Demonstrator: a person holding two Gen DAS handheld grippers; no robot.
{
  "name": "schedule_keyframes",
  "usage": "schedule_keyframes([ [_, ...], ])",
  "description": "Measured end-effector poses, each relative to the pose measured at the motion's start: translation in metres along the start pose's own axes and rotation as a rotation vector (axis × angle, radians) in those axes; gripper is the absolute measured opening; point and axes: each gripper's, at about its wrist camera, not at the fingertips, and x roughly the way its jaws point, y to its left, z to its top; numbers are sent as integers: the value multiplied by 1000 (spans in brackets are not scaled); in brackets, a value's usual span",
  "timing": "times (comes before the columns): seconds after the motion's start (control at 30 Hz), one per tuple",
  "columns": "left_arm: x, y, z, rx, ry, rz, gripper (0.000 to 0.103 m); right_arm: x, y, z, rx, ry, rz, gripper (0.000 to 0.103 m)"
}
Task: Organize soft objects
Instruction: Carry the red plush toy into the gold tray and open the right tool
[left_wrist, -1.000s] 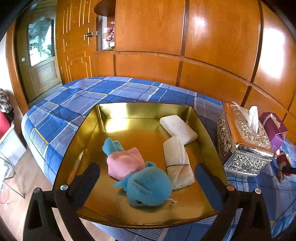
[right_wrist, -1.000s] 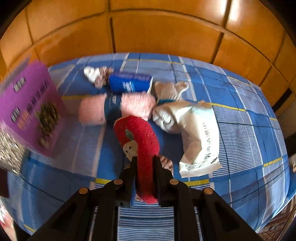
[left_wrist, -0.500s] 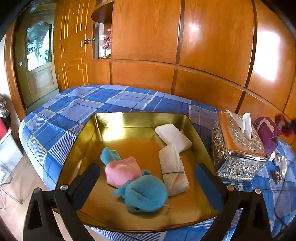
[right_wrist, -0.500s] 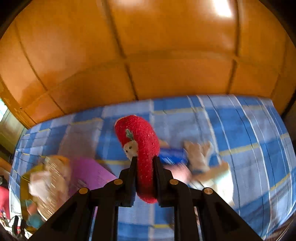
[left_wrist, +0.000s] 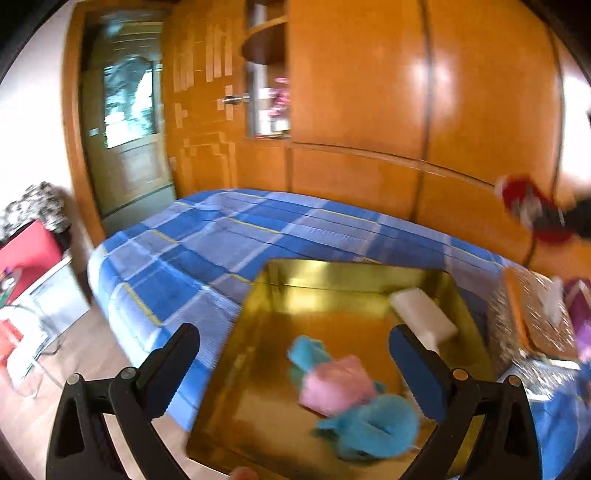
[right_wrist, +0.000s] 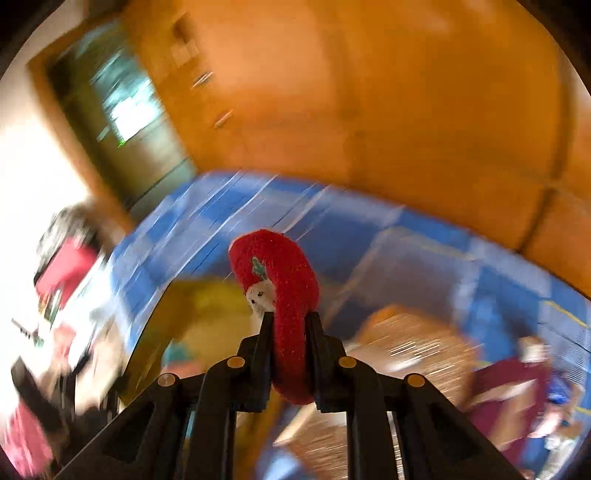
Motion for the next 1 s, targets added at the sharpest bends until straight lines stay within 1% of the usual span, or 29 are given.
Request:
schedule_keyframes([
  [0.03, 2, 9, 3, -28, 3, 25, 103, 14, 18, -12, -31, 39, 13, 15],
  [0.1, 7, 21, 6, -53, 10, 60, 103, 35, 38, -31, -63, 101, 31, 15],
  [0.17, 10, 30, 8, -71, 18, 88, 103, 55, 49, -49, -79, 142, 40, 15],
  [0.2, 11, 33, 8, -81, 22, 96, 103, 65, 55, -59, -75, 161, 33, 15],
  [0.23, 12, 33, 7, -85, 26, 98, 103, 74, 58, -62, -59, 172, 34, 16],
  [0.3, 13, 31, 6, -76, 34, 97, 103, 89, 62, -63, -10, 176, 69, 16],
  [0.37, 11, 29, 6, -72, 28, 92, 103, 98, 63, -62, 19, 160, 90, 27],
  [0.4, 11, 28, 6, -72, 27, 90, 103, 102, 65, -61, 27, 156, 98, 34],
  [0.47, 10, 25, 6, -63, 34, 86, 103, 103, 68, -61, 20, 151, 96, 42],
  [0.53, 11, 22, 5, -59, 44, 84, 103, 101, 71, -62, 5, 149, 69, 51],
  [0.6, 12, 20, 4, -57, 56, 74, 103, 91, 71, -66, -20, 124, 39, 57],
  [0.67, 13, 17, 2, -48, 63, 66, 103, 79, 68, -71, -35, 103, 16, 58],
  [1.0, 6, 4, 0, -15, 44, 6, 103, 29, 62, -97, -79, -19, -116, 60],
])
